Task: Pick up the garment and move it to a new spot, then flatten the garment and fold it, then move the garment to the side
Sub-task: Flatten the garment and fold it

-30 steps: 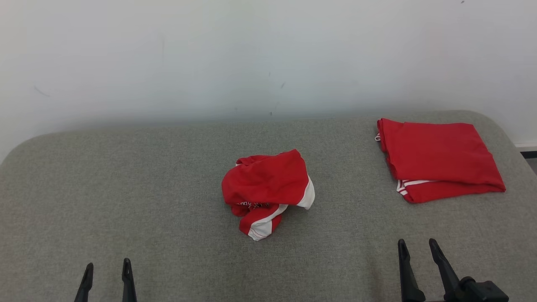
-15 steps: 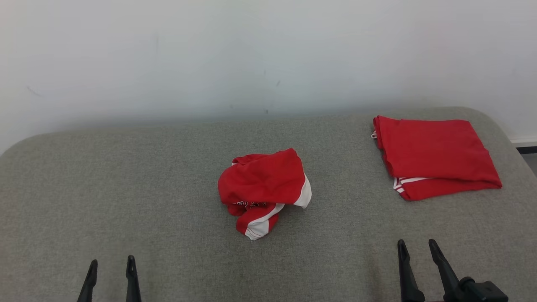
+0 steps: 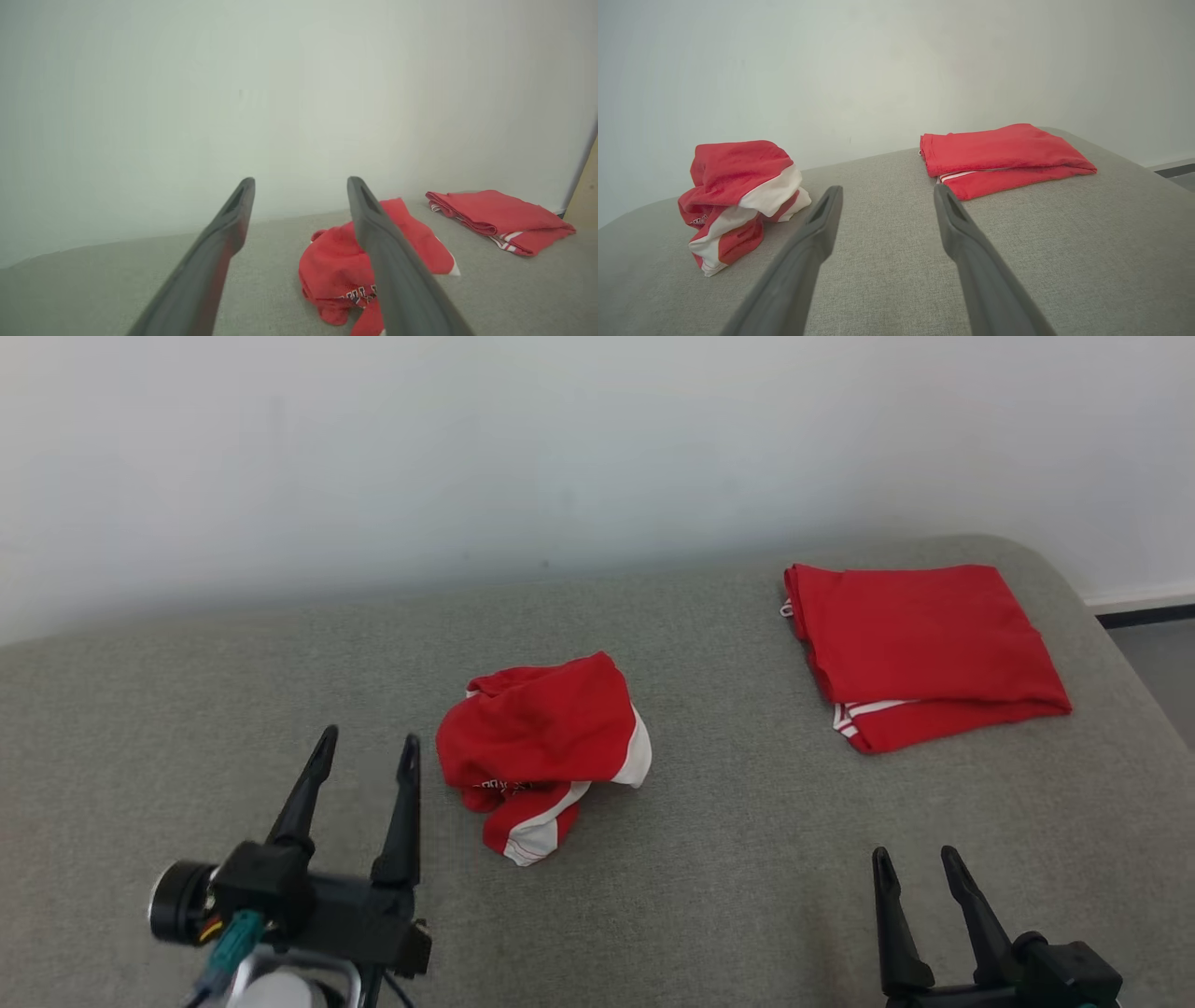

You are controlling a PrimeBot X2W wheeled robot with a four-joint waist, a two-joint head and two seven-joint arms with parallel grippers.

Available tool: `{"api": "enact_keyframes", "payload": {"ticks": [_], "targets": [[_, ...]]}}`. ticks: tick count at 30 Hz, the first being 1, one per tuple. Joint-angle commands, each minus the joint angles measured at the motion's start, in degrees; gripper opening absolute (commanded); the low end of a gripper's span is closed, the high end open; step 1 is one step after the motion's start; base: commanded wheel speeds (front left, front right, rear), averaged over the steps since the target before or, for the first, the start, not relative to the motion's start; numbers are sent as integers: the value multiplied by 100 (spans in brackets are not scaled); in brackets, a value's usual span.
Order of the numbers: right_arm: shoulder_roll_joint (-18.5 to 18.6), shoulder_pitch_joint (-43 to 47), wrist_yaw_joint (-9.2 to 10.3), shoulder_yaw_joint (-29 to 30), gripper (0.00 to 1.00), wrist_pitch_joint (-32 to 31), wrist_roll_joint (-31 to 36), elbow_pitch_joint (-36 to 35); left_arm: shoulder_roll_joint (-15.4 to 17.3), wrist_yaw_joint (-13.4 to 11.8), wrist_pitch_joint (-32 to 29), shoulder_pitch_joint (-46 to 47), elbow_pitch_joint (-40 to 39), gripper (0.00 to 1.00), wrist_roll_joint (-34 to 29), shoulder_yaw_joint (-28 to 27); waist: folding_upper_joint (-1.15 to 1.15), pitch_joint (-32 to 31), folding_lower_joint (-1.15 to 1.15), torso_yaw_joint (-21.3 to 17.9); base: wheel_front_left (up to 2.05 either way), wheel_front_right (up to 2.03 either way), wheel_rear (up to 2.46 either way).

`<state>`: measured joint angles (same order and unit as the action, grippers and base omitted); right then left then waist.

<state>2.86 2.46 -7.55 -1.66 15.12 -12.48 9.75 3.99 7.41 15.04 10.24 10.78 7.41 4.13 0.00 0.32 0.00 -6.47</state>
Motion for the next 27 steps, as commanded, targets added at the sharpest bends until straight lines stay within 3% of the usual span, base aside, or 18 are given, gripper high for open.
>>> {"api": "enact_keyframes", "payload": {"ticks": [1,8,13,23,24,25,26,27], "targets": [[4,-24,11,-16,100,3,-29,-4,77,5,16,241,85,100,109,140,0,132,0,-210,0,0,0],[3,-177,11,-49,100,3,-147,0,416,2,17,1246,849,100,489,1028,0,387,0,-679,0,0,0],[3,-281,11,-60,100,2,-247,20,651,1,16,1942,1861,100,781,1652,0,585,0,-979,0,0,0],[4,-348,11,-35,100,3,-298,69,711,1,-322,2729,3690,100,1237,2285,0,670,0,-1145,0,0,0],[4,-343,11,-29,100,3,-299,71,699,1,-310,2766,3791,39,1265,2351,0,658,0,-1140,0,0,0],[1,-339,11,-30,100,3,-297,75,703,1,-300,2821,3883,16,1335,2406,0,651,0,-1132,0,0,0],[2,-334,11,-25,100,3,-296,80,694,1,-317,2846,3992,0,1400,2460,0,635,0,-1118,0,0,0],[4,-328,11,-14,100,3,-295,83,675,1,-293,2874,4060,0,1454,2524,0,618,0,-1096,0,0,0]]}}
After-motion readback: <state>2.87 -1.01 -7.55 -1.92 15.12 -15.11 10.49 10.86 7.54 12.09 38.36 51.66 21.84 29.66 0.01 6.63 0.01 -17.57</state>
